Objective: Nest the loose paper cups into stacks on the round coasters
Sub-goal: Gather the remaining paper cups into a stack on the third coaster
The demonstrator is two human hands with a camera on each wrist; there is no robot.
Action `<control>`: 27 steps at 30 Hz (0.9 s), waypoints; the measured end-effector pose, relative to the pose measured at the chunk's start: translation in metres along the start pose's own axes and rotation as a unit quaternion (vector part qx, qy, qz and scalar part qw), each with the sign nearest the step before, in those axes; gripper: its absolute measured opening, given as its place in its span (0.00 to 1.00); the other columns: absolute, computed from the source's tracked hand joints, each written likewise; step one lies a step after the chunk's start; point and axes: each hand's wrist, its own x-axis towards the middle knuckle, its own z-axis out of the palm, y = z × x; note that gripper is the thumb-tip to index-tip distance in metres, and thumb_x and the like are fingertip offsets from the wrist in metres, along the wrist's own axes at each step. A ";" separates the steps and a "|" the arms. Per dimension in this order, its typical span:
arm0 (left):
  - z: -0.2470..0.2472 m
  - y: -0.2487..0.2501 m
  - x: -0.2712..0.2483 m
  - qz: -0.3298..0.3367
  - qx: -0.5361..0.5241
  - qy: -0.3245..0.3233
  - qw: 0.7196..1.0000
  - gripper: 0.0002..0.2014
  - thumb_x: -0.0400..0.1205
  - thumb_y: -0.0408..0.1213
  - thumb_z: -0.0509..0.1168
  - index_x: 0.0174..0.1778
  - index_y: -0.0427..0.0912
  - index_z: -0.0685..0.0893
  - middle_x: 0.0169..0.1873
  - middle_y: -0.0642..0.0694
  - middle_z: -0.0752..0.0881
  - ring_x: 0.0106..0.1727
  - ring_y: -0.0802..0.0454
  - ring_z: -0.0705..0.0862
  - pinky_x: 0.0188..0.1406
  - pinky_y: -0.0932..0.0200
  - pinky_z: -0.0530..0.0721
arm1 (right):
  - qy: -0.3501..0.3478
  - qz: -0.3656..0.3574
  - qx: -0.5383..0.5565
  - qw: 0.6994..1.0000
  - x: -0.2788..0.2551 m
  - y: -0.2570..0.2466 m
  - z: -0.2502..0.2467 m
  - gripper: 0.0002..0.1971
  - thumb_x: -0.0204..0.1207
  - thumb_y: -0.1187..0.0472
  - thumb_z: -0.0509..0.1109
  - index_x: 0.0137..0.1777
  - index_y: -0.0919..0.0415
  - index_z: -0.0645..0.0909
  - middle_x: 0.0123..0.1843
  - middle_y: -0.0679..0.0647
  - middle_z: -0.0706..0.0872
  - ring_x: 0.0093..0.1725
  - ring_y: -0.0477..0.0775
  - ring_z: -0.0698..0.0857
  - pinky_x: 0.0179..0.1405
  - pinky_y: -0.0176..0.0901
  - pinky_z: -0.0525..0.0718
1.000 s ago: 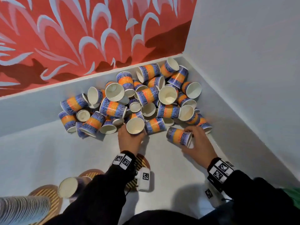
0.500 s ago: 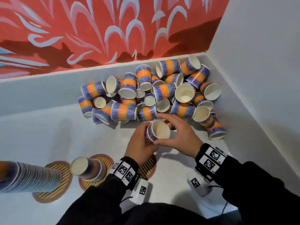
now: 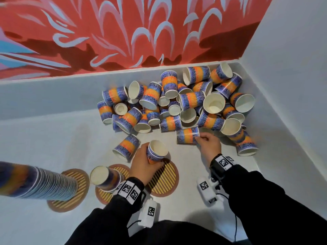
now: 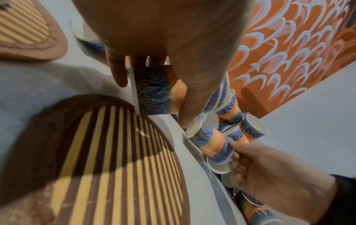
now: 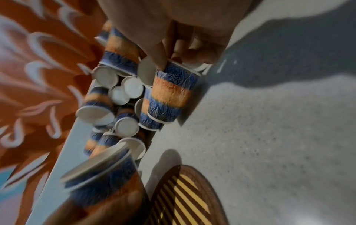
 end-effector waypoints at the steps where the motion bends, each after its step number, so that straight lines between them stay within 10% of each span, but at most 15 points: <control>1: -0.001 0.000 0.000 0.004 0.009 0.000 1.000 0.37 0.71 0.42 0.85 0.75 0.53 0.75 0.65 0.55 0.84 0.64 0.56 0.82 0.67 0.55 0.79 | 0.000 -0.030 -0.026 0.999 -0.005 -0.005 -0.002 0.00 0.80 0.59 0.79 0.48 0.53 0.91 0.44 0.51 0.92 0.44 0.53 0.88 0.48 0.47 0.86; 4: -0.002 -0.001 0.001 0.009 0.045 -0.003 0.999 0.36 0.71 0.44 0.84 0.73 0.56 0.76 0.64 0.53 0.82 0.65 0.52 0.83 0.68 0.51 0.81 | -0.042 -0.161 -0.078 0.983 -0.035 -0.030 -0.012 0.05 0.82 0.63 0.78 0.47 0.51 0.88 0.45 0.48 0.90 0.45 0.46 0.86 0.44 0.27 0.79; 10: 0.002 0.009 -0.002 0.038 0.062 -0.008 0.997 0.36 0.69 0.44 0.84 0.73 0.54 0.77 0.63 0.51 0.83 0.64 0.50 0.84 0.66 0.48 0.83 | -0.140 -0.452 -0.194 0.860 -0.078 -0.076 -0.031 0.03 0.81 0.61 0.79 0.52 0.56 0.91 0.45 0.42 0.84 0.47 0.45 0.80 0.50 0.35 0.76; 16: -0.001 0.016 -0.009 0.056 0.019 0.000 0.998 0.38 0.69 0.45 0.83 0.75 0.55 0.76 0.65 0.54 0.83 0.64 0.55 0.84 0.68 0.47 0.84 | -0.251 -0.390 -0.153 0.872 -0.089 -0.084 -0.019 0.15 0.77 0.58 0.83 0.63 0.52 0.91 0.54 0.44 0.89 0.48 0.44 0.85 0.49 0.29 0.79; 23: -0.034 0.032 -0.027 0.045 -0.089 0.084 0.991 0.38 0.72 0.42 0.85 0.71 0.63 0.70 0.66 0.58 0.83 0.68 0.55 0.82 0.67 0.54 0.80 | -0.166 -0.274 0.034 0.947 -0.071 -0.090 0.024 0.13 0.84 0.67 0.70 0.61 0.50 0.86 0.53 0.43 0.89 0.52 0.46 0.86 0.54 0.40 0.86; 27: -0.071 0.065 -0.043 0.070 -0.175 0.144 0.971 0.38 0.71 0.39 0.86 0.68 0.68 0.71 0.61 0.71 0.84 0.64 0.71 0.83 0.61 0.72 0.81 | -0.229 -0.358 -0.182 0.887 -0.050 -0.093 0.069 0.22 0.79 0.67 0.75 0.71 0.52 0.83 0.62 0.45 0.86 0.61 0.47 0.84 0.66 0.55 0.87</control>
